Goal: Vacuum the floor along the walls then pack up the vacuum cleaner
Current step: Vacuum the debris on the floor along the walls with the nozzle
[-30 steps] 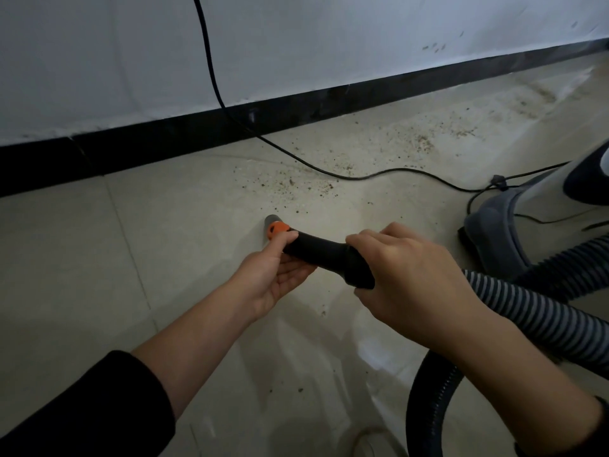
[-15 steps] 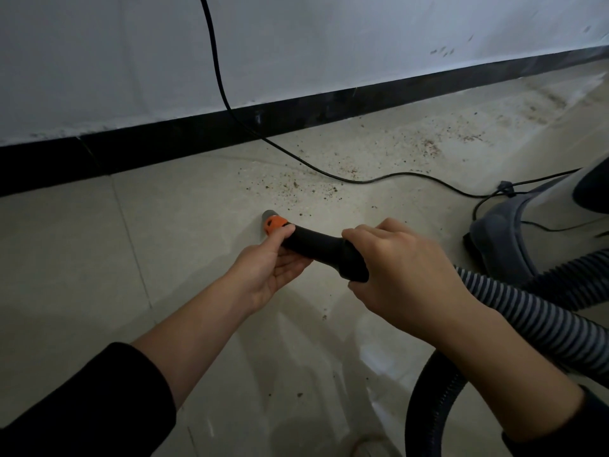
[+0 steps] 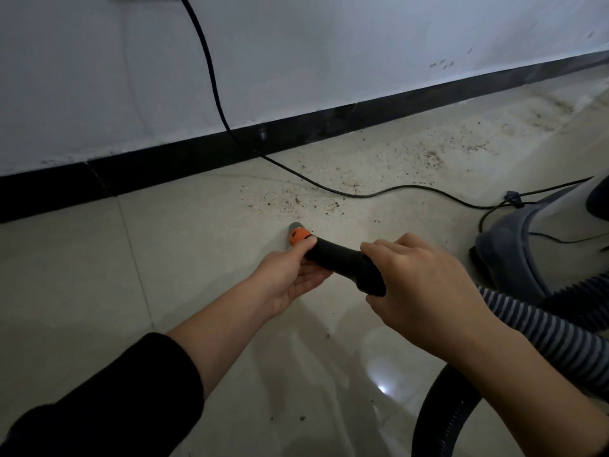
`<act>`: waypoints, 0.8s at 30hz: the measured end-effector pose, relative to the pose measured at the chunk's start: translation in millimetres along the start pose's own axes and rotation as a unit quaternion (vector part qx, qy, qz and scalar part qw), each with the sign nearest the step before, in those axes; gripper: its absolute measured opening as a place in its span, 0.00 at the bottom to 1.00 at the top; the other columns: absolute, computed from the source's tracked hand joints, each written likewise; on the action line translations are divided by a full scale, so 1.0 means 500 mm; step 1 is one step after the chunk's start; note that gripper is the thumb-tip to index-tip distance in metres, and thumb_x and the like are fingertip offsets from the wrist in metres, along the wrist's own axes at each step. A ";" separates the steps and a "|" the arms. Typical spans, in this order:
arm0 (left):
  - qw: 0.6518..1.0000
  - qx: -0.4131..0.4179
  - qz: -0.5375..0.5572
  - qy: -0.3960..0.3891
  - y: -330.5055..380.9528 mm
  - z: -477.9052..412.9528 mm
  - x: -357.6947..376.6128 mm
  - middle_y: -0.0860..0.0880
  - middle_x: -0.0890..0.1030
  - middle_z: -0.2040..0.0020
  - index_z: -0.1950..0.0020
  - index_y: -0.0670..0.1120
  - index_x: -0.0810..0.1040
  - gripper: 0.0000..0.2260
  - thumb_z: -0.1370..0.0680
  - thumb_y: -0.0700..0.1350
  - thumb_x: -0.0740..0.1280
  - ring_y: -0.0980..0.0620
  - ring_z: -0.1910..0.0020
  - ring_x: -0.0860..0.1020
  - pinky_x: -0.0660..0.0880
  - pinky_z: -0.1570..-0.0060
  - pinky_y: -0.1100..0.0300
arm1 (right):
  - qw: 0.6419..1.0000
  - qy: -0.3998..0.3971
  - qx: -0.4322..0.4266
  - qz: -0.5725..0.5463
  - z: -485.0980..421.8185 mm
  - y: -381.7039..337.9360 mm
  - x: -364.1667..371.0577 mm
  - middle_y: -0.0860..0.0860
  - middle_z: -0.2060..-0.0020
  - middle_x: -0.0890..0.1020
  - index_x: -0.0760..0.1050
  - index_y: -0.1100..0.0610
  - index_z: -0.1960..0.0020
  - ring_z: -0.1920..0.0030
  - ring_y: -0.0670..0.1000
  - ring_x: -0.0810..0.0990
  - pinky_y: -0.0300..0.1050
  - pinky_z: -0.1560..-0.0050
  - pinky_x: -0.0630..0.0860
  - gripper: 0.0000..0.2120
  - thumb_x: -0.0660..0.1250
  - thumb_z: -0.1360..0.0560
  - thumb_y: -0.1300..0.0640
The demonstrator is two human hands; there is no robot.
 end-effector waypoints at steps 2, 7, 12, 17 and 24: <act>1.000 0.004 -0.009 0.007 0.003 -0.006 0.014 0.40 0.84 0.55 0.43 0.36 0.76 0.16 0.20 0.49 0.67 0.51 0.63 0.85 0.81 0.65 0.63 | 1.000 -0.004 -0.004 0.005 -0.002 0.006 -0.007 0.45 0.63 0.78 0.76 0.51 0.50 0.60 0.49 0.74 0.41 0.67 0.71 0.07 0.70 0.28 0.55; 1.000 0.003 -0.008 0.017 0.001 -0.016 0.036 0.40 0.84 0.55 0.43 0.37 0.76 0.16 0.21 0.50 0.67 0.50 0.61 0.85 0.81 0.64 0.63 | 1.000 -0.014 -0.011 0.005 -0.006 0.020 -0.017 0.45 0.55 0.78 0.72 0.50 0.44 0.53 0.49 0.73 0.41 0.59 0.73 0.08 0.62 0.23 0.52; 0.999 0.009 0.028 0.025 -0.011 -0.026 0.058 0.40 0.83 0.53 0.40 0.36 0.75 0.19 0.22 0.51 0.68 0.50 0.59 0.85 0.81 0.63 0.63 | 0.999 -0.031 -0.005 0.022 -0.015 0.035 -0.023 0.46 0.52 0.77 0.71 0.50 0.41 0.52 0.49 0.72 0.40 0.60 0.71 0.09 0.61 0.21 0.52; 0.997 0.002 0.069 0.023 -0.010 -0.042 0.092 0.40 0.83 0.53 0.38 0.35 0.75 0.21 0.21 0.51 0.68 0.49 0.58 0.84 0.81 0.65 0.63 | 0.998 -0.043 0.002 0.044 -0.029 0.052 -0.032 0.46 0.54 0.78 0.72 0.51 0.44 0.53 0.49 0.72 0.37 0.68 0.61 0.08 0.63 0.23 0.54; 0.994 -0.010 0.105 0.014 -0.006 -0.067 0.133 0.42 0.82 0.56 0.37 0.35 0.74 0.22 0.21 0.51 0.68 0.51 0.60 0.82 0.80 0.67 0.64 | 0.998 -0.039 0.019 0.050 -0.047 0.074 -0.045 0.48 0.55 0.79 0.73 0.53 0.46 0.53 0.50 0.72 0.42 0.62 0.68 0.06 0.62 0.22 0.55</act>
Point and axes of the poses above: each hand's wrist, its own z-axis away from the middle knuckle, its own x-axis out of the palm, y = z × x, the point moved 5 cm from there along -z, towards the middle knuckle
